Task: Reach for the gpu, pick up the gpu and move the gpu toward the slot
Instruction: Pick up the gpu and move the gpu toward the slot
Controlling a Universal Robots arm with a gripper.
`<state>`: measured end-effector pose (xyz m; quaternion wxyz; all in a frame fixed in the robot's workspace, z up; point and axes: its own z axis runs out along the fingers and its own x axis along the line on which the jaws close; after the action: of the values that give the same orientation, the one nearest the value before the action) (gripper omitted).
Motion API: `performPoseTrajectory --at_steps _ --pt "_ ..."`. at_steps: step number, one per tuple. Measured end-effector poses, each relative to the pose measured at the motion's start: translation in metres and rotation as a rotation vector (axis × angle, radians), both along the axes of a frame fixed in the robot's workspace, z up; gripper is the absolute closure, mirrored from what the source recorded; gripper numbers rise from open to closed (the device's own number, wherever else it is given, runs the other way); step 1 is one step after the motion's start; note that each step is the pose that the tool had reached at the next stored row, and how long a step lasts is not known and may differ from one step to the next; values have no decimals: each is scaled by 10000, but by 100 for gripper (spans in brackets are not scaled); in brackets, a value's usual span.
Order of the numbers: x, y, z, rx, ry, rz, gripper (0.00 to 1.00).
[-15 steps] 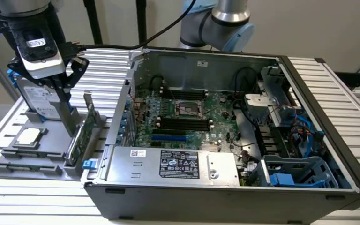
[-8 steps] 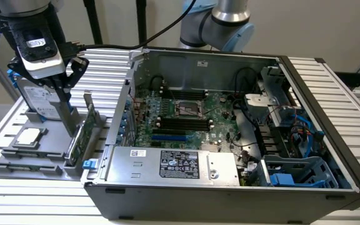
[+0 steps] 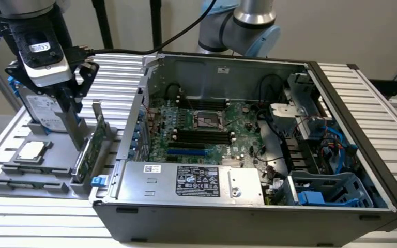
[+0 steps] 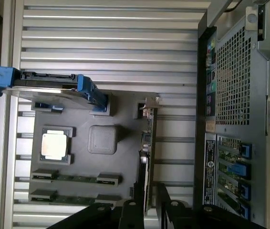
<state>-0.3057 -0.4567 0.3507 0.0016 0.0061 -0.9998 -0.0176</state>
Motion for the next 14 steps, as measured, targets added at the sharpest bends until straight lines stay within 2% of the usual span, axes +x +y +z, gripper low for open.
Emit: performPoseTrajectory --at_steps 3,4,6,14 --pt "0 0 0 0 0 0 64" --pt "0 0 0 0 0 0 58" --pt "0 0 -7 -4 0 -5 58" --pt "-8 0 -151 -3 0 -279 58"
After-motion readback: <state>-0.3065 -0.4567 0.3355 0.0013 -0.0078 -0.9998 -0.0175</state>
